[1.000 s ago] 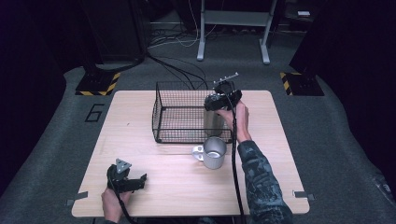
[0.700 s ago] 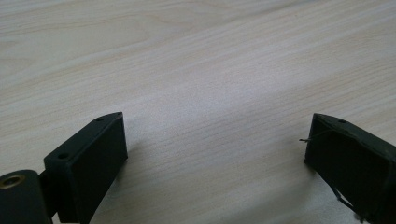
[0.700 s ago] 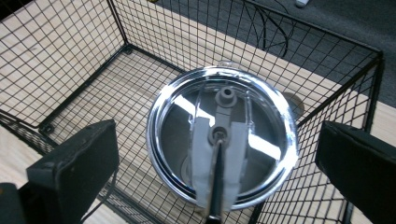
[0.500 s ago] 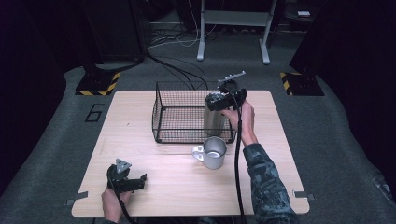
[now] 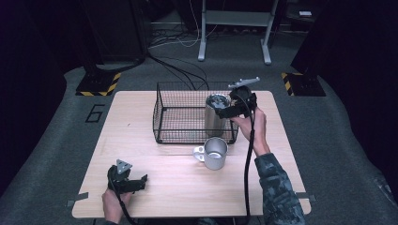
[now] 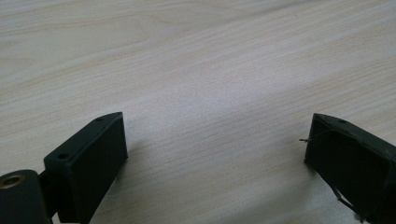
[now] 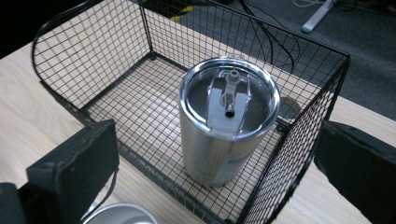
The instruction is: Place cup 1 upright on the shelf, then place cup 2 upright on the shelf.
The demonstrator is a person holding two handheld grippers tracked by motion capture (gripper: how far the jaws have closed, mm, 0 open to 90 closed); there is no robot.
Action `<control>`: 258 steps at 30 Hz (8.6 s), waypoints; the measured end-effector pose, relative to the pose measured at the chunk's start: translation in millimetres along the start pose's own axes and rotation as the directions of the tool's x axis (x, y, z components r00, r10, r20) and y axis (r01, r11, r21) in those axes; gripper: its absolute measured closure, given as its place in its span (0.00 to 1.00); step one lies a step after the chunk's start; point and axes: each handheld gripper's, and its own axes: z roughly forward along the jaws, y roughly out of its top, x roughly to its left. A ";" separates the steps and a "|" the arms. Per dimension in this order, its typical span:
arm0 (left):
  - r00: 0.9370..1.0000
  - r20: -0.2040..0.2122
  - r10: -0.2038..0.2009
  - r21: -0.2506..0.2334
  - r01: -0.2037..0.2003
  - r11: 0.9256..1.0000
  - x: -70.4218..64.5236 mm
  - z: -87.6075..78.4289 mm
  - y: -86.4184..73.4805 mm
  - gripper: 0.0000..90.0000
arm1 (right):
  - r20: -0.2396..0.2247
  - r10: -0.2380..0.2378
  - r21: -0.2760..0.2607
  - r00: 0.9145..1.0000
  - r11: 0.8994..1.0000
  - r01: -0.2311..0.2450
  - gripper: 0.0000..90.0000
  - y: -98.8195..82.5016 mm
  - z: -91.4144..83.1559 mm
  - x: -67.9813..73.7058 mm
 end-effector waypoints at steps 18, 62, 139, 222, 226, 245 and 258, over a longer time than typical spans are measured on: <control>1.000 -0.001 -0.009 -0.007 0.009 1.000 -0.5 0.5 -0.1 0.06 | 0.013 -0.013 -0.046 1.000 0.999 0.013 0.00 -70.4 -52.2 -5.9; 1.000 0.019 0.014 -0.002 -0.014 1.000 -9.0 -0.4 -0.3 0.05 | 0.033 0.147 0.082 0.989 0.985 -0.150 0.00 -262.9 5.2 -78.7; 0.848 0.383 0.367 -0.141 -0.339 0.930 -201.4 56.4 163.5 0.05 | 0.066 0.060 0.087 0.996 0.994 -0.065 0.00 -270.3 3.5 -70.8; 0.844 0.373 0.385 -0.224 -0.321 0.920 -139.9 -24.8 193.5 0.07 | 0.066 0.060 0.086 0.996 0.994 -0.066 0.00 -270.3 3.5 -70.8; 0.847 0.373 0.378 -0.233 -0.308 0.922 -135.1 -29.1 199.2 0.07 | 0.066 0.060 0.086 0.996 0.994 -0.066 0.00 -270.3 3.5 -70.8; 0.863 0.330 0.382 -0.268 -0.302 0.915 -121.7 -35.8 234.2 0.07 | 0.066 0.060 0.086 0.996 0.994 -0.066 0.00 -270.3 3.5 -70.8; 0.873 0.307 0.378 -0.277 -0.298 0.913 -115.5 -28.0 256.7 0.07 | 0.066 0.060 0.086 0.996 0.994 -0.066 0.00 -270.3 3.5 -70.9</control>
